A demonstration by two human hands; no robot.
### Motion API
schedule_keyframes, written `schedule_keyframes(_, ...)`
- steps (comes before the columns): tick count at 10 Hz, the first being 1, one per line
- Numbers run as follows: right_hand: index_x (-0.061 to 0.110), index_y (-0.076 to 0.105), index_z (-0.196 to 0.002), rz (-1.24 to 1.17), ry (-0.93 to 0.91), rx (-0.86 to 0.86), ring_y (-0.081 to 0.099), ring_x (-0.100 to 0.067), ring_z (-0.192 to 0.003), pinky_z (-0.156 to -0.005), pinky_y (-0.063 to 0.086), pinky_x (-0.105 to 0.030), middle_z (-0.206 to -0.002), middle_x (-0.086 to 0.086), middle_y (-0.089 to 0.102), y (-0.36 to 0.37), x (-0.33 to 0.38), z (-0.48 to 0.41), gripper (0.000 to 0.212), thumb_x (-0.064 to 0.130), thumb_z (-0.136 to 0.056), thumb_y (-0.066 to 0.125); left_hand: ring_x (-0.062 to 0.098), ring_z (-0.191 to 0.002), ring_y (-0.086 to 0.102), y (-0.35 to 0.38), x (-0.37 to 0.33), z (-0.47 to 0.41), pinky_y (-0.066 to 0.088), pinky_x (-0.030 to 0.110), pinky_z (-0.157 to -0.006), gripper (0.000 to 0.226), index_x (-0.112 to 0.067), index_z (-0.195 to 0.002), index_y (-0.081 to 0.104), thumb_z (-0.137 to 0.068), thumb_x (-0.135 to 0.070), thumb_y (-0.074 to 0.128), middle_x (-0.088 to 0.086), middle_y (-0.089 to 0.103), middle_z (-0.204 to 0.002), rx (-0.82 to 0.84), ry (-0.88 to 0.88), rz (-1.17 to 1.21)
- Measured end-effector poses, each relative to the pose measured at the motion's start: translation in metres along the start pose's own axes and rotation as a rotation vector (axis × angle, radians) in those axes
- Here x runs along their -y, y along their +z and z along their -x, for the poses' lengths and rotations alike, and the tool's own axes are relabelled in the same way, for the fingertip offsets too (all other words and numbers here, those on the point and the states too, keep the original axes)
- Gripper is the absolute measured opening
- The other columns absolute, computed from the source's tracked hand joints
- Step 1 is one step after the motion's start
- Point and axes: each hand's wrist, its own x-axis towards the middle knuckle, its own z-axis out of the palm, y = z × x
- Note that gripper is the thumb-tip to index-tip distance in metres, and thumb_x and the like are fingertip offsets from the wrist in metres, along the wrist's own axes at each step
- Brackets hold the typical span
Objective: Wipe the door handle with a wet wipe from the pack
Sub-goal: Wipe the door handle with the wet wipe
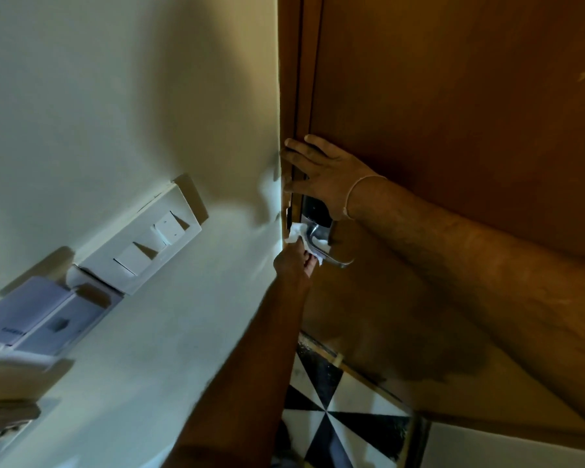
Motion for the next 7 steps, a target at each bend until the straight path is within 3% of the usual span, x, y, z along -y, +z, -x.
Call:
schedule_keyframes(1,0.039,0.035,-0.161,-0.006,-0.009,-0.001,-0.009,-0.034,-0.165,-0.132,-0.008,-0.053,-0.178,-0.015,-0.001,0.003,0.002,-0.002,0.086,0.032,-0.085,0.075,0.006,-0.078,0.064,-0.018,0.006,0.007,0.056,0.023,-0.082,0.046,-0.001,-0.15,0.055,-0.109,-0.021,0.058,0.0,0.07,-0.099,-0.015,-0.016,-0.018)
schedule_keyframes(2,0.04,0.038,-0.16,-0.027,0.018,-0.056,-0.008,-0.033,-0.165,-0.132,-0.009,-0.052,-0.178,-0.013,0.001,0.012,0.003,-0.006,0.086,0.035,-0.083,0.077,0.008,-0.081,0.069,-0.038,0.004,0.032,0.06,0.021,-0.08,0.045,0.004,-0.145,0.056,-0.107,-0.018,0.062,-0.001,0.068,-0.094,0.015,0.041,-0.062)
schedule_keyframes(3,0.04,0.038,-0.16,-0.221,0.0,-0.048,-0.006,-0.03,-0.165,-0.131,-0.006,-0.049,-0.179,-0.009,0.005,0.005,0.003,-0.004,0.081,0.039,-0.087,0.074,0.012,-0.08,0.077,-0.061,-0.008,0.064,0.065,0.026,-0.078,0.042,0.007,-0.144,0.057,-0.105,-0.007,0.063,0.005,0.073,-0.098,0.075,0.124,-0.069)
schedule_keyframes(4,0.035,0.045,-0.157,-0.462,0.061,-0.139,0.003,-0.028,-0.166,-0.131,-0.001,-0.052,-0.177,-0.006,0.016,-0.001,0.016,0.009,0.068,0.038,-0.094,0.069,0.031,-0.093,0.077,-0.082,-0.021,0.105,0.064,0.041,-0.087,0.024,0.007,-0.126,0.067,-0.103,0.001,0.065,0.017,0.075,-0.103,0.305,0.244,-0.016)
schedule_keyframes(5,0.032,0.059,-0.146,-0.778,0.206,-0.377,0.041,-0.019,-0.152,-0.128,0.03,-0.051,-0.161,0.003,0.048,-0.001,0.064,0.042,0.046,0.042,-0.101,0.061,0.028,-0.112,0.08,-0.097,-0.03,0.144,0.066,0.035,-0.092,0.034,-0.006,-0.132,0.074,-0.097,-0.005,0.075,0.014,0.082,-0.121,0.251,0.367,-0.012)
schedule_keyframes(6,0.045,0.069,-0.123,-1.529,0.347,-0.299,0.066,0.004,-0.107,-0.094,0.06,-0.026,-0.12,0.018,0.07,-0.002,0.131,0.09,0.029,0.056,-0.098,0.058,0.023,-0.112,0.08,-0.116,-0.027,0.179,0.065,0.036,-0.094,0.035,-0.009,-0.129,0.075,-0.095,-0.001,0.076,0.014,0.081,-0.123,0.213,0.517,-0.064)
schedule_keyframes(7,0.056,0.075,-0.095,-1.958,0.281,-0.161,0.076,0.002,-0.082,-0.064,0.06,-0.015,-0.096,0.011,0.08,0.004,0.18,0.123,0.011,0.049,-0.096,0.067,0.012,-0.094,0.08,-0.131,-0.007,0.21,0.062,0.026,-0.082,0.029,-0.005,-0.115,0.08,-0.089,0.009,0.078,0.02,0.082,-0.114,-0.06,0.634,-0.188)
